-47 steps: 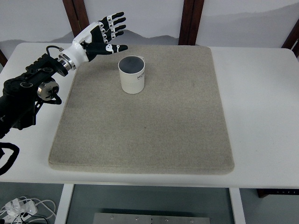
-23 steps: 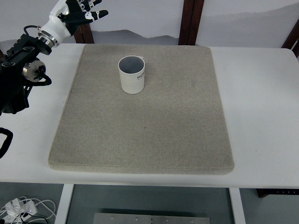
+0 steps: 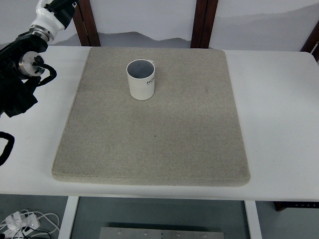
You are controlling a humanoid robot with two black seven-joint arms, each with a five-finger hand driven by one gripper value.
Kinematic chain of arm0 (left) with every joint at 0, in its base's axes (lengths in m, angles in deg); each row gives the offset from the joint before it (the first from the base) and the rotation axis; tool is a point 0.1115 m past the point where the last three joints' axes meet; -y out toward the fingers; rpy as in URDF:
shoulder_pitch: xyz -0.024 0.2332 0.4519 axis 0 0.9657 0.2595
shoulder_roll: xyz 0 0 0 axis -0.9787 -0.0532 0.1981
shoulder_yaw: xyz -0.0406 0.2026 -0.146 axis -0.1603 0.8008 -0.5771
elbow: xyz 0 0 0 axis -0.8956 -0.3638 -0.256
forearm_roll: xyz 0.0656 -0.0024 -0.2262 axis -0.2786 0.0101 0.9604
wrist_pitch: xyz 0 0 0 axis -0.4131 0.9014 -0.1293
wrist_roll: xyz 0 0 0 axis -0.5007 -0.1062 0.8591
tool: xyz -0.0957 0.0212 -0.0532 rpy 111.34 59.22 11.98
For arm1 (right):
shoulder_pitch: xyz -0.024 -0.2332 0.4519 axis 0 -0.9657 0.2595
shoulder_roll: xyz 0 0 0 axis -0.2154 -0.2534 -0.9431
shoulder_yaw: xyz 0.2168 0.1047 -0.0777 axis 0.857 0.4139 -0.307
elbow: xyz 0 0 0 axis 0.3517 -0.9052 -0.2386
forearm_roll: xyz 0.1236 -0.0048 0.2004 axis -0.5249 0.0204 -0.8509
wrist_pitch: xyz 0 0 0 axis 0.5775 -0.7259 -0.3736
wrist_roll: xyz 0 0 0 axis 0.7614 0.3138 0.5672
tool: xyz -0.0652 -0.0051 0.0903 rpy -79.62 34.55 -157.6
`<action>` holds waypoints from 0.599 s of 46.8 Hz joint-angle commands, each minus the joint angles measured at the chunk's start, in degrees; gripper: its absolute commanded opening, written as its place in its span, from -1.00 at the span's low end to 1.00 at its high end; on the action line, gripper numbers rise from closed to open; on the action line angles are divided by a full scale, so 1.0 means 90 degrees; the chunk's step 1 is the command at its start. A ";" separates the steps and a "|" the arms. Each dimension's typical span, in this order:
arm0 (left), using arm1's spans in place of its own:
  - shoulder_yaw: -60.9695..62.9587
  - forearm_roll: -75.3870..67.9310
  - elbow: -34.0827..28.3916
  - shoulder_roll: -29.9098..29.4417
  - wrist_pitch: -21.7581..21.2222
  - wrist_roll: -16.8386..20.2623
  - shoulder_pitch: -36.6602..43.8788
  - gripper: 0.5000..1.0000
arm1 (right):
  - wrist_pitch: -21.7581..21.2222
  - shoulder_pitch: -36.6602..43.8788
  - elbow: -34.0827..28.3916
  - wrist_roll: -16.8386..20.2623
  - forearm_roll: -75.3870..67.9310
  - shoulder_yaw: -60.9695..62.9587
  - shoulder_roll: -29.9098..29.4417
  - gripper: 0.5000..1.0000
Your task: Flip white cup upright
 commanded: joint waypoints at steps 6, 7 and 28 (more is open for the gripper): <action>-0.0466 0.0170 0.0003 0.0049 -0.0037 -0.0816 0.0078 0.99 | 0.0000 0.0000 0.0000 -0.0002 0.0000 0.0011 0.0000 0.81; -0.0573 0.0170 0.0004 0.0059 -0.0037 -0.0904 0.0117 0.99 | 0.0000 0.0000 0.0000 -0.0002 0.0000 0.0011 0.0000 0.81; -0.2527 0.0502 -0.0006 0.0244 -0.0124 -0.1462 0.0928 0.99 | -0.0039 0.0000 0.0000 -0.0002 -0.0010 0.0011 0.0000 0.81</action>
